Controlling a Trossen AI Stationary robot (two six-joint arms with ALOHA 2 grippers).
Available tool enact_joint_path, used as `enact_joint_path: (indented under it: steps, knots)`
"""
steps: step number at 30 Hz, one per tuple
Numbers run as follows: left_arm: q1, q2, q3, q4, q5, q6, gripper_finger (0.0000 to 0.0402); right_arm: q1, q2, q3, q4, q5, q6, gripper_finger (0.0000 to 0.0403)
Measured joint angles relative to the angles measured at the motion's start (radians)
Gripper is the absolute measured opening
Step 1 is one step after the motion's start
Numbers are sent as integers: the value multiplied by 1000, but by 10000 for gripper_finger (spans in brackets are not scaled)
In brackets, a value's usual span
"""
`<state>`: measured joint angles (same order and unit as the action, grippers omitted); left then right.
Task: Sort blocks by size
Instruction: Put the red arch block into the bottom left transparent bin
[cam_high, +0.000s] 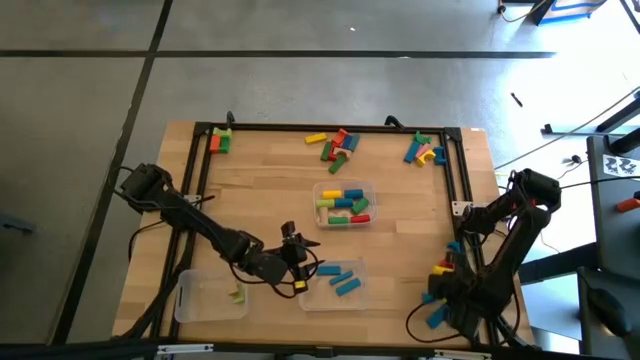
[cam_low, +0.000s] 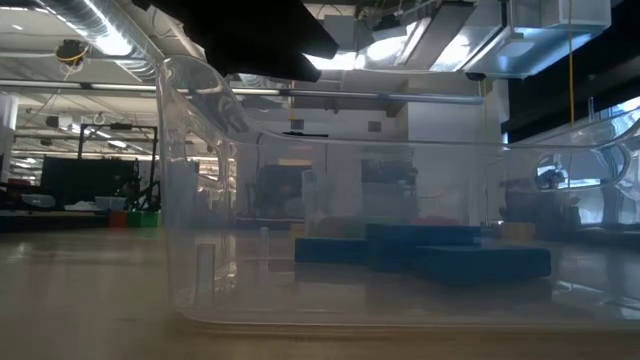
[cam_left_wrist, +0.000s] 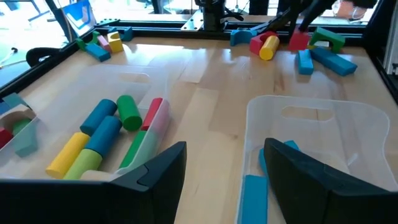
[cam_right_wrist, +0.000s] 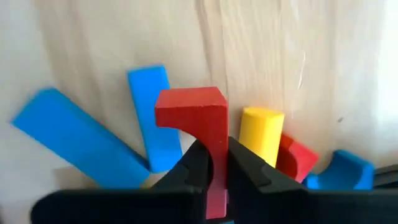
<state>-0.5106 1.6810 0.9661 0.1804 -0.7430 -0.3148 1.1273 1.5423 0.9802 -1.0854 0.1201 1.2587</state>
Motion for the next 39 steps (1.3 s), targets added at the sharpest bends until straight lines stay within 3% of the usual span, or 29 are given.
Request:
enact_joint_path:
  steps: [12, 23, 33, 39]
  knots:
    - [-72, -63, 0, 64, -3, 83, 210, -146, 0, 207, -57, 265, -195, 39]
    - [-149, -141, 0, 11, -2, 112, 210, -297, 0, 253, 172, 435, -521, 38]
    - [-179, -279, 0, -130, -2, 69, 210, -434, 0, 253, 568, 445, -898, 37]
    - [-173, -355, 0, -142, -17, 118, 210, -505, 44, 254, 746, 372, -1028, 38]
